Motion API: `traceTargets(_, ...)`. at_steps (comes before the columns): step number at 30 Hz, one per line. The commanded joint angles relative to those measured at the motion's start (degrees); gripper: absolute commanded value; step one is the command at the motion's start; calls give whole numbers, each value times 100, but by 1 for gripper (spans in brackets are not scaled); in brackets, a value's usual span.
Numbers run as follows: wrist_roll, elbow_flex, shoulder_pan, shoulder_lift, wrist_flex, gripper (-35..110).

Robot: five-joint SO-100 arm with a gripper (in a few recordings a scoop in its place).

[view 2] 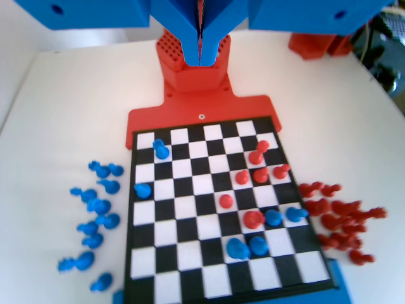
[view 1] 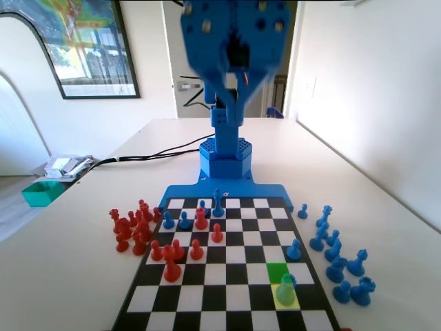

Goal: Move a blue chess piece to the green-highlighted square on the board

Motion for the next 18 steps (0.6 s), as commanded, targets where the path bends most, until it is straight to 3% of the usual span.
traceTargets(1,589,-650,-202,-457,-141,1)
traceTargets(9,1714,-984,-483,-1600,-562,1)
traceTargets(18,2259,-1160,-642,-2786,-1310,6)
